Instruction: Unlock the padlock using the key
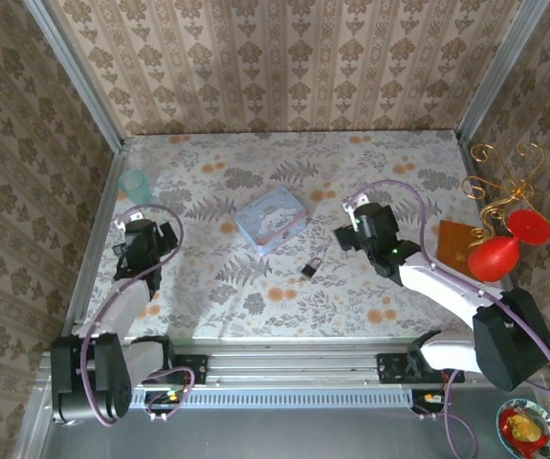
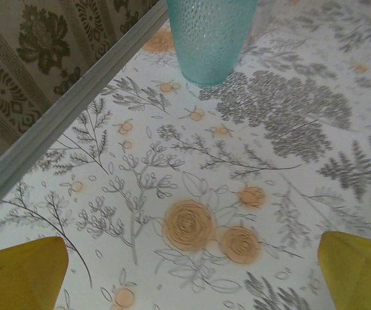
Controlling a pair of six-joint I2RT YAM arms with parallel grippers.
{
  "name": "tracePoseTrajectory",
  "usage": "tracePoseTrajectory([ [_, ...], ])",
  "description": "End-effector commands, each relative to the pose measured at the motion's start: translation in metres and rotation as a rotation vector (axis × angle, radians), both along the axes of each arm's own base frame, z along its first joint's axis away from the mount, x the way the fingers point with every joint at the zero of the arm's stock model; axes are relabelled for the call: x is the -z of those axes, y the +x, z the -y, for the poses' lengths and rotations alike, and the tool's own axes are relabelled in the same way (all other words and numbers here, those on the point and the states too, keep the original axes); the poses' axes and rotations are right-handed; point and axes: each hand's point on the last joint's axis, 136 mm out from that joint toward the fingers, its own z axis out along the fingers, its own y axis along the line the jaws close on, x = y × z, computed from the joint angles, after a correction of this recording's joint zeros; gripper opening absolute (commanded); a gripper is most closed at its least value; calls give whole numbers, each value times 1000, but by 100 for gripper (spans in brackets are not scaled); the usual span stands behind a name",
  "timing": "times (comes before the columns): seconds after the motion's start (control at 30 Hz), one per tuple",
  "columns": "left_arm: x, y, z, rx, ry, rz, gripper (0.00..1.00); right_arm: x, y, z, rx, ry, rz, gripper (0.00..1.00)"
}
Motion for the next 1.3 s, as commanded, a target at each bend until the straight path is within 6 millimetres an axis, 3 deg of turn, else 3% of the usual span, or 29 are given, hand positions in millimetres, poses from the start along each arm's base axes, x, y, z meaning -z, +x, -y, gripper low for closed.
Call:
tracePoseTrajectory([
  [0.0, -10, 19, -6, 45, 144, 31, 100, -12, 14, 9, -29, 0, 173, 100],
  [0.07, -1, 24, 6, 131, 160, 77, 100, -5, 16, 12, -46, 16, 189, 100],
  [0.2, -4, 34, 26, 261, 147, 123, 100, 10, 19, 29, -14, 50, 185, 100],
  [0.43, -15, 48, 41, 361, 169, 256, 100, 11, 18, 44, -44, 192, 228, 100],
  [0.57, 4, 62, 74, 572, 144, 276, 100, 4, 19, 43, -76, 310, 253, 100],
  [0.67, 12, 62, 58, 480, 126, 266, 100, 8, 23, 46, -85, 367, 273, 100],
  [0.73, 12, 69, 39, 366, 137, 259, 100, 17, 27, 60, -34, 413, 273, 100],
  [0.9, 13, 70, 40, 366, 149, 241, 100, 33, 40, 69, 15, 433, 210, 100],
  [1.03, 12, 70, 41, 367, 152, 239, 100, 33, 45, 80, 86, 432, 229, 100],
  [1.27, 12, 70, 41, 366, 153, 240, 100, 33, 45, 81, 91, 430, 228, 100],
])
